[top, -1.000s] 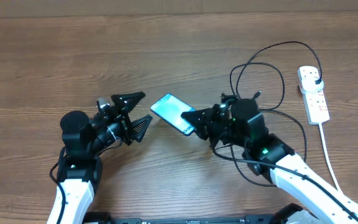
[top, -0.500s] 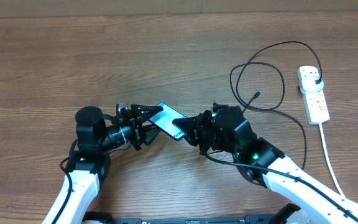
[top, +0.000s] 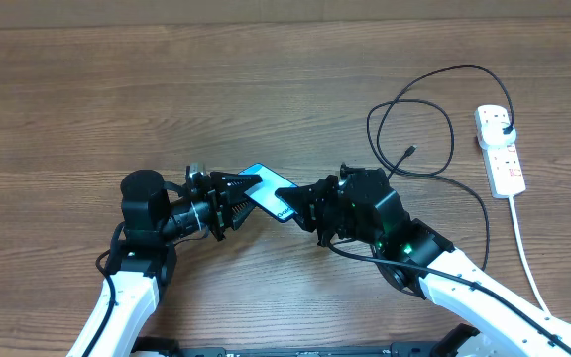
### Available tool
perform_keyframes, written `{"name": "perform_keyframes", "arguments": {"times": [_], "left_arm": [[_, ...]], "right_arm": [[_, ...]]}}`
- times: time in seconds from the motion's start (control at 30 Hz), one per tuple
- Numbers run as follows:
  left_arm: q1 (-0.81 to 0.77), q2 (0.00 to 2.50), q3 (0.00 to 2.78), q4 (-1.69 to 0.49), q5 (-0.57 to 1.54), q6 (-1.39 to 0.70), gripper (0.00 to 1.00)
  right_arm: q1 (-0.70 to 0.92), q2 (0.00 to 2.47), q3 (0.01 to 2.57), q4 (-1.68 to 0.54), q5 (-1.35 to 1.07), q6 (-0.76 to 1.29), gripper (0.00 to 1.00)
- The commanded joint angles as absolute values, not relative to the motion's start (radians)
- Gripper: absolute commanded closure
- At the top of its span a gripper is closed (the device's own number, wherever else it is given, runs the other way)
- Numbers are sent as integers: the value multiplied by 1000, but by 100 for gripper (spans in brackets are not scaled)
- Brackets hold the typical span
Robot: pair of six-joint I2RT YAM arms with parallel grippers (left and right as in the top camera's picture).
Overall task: Plug charger to phone and switch on socket
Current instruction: 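Regrasp the phone with the left gripper, bottom edge facing right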
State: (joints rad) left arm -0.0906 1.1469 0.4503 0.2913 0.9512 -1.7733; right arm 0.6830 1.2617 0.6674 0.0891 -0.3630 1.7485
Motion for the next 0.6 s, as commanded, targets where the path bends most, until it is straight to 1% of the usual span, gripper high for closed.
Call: {"name": "perform_keyframes", "arguments": {"times": [0.0, 0.17, 0.43, 0.57], "left_arm": [[-106, 1148, 451, 298, 965, -1738, 62], [-126, 1148, 451, 297, 957, -1731, 63], [-128, 1148, 451, 297, 931, -1726, 71], [-128, 1148, 451, 297, 916, -1697, 71]], "right_arm": [[690, 1256, 679, 105, -419, 1755, 96], [690, 1256, 679, 105, -429, 1755, 96], [690, 1256, 679, 105, -448, 1755, 96], [690, 1256, 679, 105, -455, 1755, 96]]}}
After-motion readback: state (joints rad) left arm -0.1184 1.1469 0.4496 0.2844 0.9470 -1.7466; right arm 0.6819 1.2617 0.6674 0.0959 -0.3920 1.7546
